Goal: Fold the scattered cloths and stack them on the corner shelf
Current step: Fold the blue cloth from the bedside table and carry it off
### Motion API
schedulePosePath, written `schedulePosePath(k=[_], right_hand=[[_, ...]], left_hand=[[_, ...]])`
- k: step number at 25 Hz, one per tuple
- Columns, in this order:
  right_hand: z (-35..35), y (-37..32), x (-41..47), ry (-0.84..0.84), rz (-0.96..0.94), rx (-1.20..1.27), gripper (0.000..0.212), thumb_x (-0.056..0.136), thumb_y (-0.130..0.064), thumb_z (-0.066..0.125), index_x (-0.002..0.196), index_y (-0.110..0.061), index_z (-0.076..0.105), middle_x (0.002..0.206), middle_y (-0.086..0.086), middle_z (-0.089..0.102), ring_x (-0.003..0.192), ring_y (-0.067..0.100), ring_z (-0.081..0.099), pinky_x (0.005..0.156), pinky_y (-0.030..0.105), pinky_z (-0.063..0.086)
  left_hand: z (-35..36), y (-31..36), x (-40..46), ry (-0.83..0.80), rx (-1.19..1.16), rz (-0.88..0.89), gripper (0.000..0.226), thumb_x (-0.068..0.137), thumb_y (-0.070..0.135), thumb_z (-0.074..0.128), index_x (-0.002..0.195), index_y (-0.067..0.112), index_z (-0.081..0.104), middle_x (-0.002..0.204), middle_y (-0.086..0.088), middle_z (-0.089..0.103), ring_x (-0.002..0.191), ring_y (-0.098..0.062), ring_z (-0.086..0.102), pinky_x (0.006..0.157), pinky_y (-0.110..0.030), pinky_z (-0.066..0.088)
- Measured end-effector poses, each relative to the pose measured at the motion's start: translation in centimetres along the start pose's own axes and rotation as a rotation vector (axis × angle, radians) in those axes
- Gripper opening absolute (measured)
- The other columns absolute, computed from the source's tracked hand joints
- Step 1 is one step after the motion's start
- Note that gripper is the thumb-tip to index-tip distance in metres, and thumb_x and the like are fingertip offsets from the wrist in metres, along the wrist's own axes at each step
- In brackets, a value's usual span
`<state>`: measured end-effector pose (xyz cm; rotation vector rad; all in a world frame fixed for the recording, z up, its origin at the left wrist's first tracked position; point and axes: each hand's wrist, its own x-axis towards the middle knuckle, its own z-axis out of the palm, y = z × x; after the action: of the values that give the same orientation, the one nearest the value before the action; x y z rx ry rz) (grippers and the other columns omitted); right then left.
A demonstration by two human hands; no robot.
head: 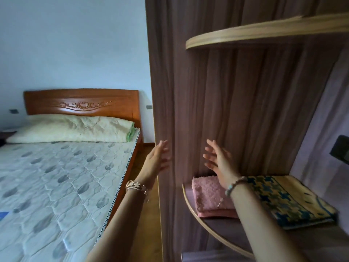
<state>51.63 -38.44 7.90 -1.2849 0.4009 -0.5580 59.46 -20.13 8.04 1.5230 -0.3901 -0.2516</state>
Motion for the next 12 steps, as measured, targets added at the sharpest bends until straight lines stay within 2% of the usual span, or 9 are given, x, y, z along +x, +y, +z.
schedulePosePath(k=[2, 4, 8, 12], right_hand=[[4.5, -1.2, -1.3, -0.199, 0.123, 0.324, 0.036, 0.095, -0.048, 0.048, 0.119, -0.027, 0.065, 0.107, -0.002, 0.067, 0.095, 0.015, 0.062, 0.080, 0.031, 0.048], [9.4, -1.3, -2.8, -0.314, 0.170, 0.502, 0.040, 0.095, -0.049, 0.046, 0.123, -0.026, 0.064, 0.111, 0.002, 0.070, 0.103, 0.020, 0.064, 0.087, 0.036, 0.050], [20.3, 0.4, -7.9, -0.516, 0.249, 0.582, 0.038, 0.093, -0.047, 0.051, 0.118, -0.024, 0.067, 0.118, 0.005, 0.070, 0.112, 0.024, 0.063, 0.101, 0.044, 0.046], [31.4, 3.8, -13.7, -0.688, 0.351, 0.568, 0.041, 0.089, -0.048, 0.055, 0.119, -0.023, 0.067, 0.124, 0.006, 0.067, 0.119, 0.027, 0.060, 0.106, 0.048, 0.041]], left_hand=[[-4.9, 2.6, -1.4, 0.010, -0.284, 0.011, 0.037, 0.099, 0.046, 0.036, 0.123, 0.030, 0.058, 0.127, 0.000, 0.060, 0.107, -0.023, 0.064, 0.097, -0.043, 0.045], [-10.4, 4.1, -3.5, 0.056, -0.465, 0.045, 0.044, 0.097, 0.045, 0.038, 0.130, 0.023, 0.057, 0.128, -0.003, 0.062, 0.114, -0.029, 0.063, 0.101, -0.044, 0.042], [-21.7, 4.6, -8.9, 0.178, -0.678, 0.123, 0.050, 0.093, 0.047, 0.042, 0.133, 0.021, 0.056, 0.131, -0.006, 0.063, 0.120, -0.032, 0.060, 0.105, -0.046, 0.040], [-33.2, 5.0, -15.3, 0.326, -0.737, 0.187, 0.051, 0.091, 0.045, 0.046, 0.133, 0.019, 0.056, 0.132, -0.008, 0.062, 0.120, -0.034, 0.059, 0.108, -0.049, 0.037]])
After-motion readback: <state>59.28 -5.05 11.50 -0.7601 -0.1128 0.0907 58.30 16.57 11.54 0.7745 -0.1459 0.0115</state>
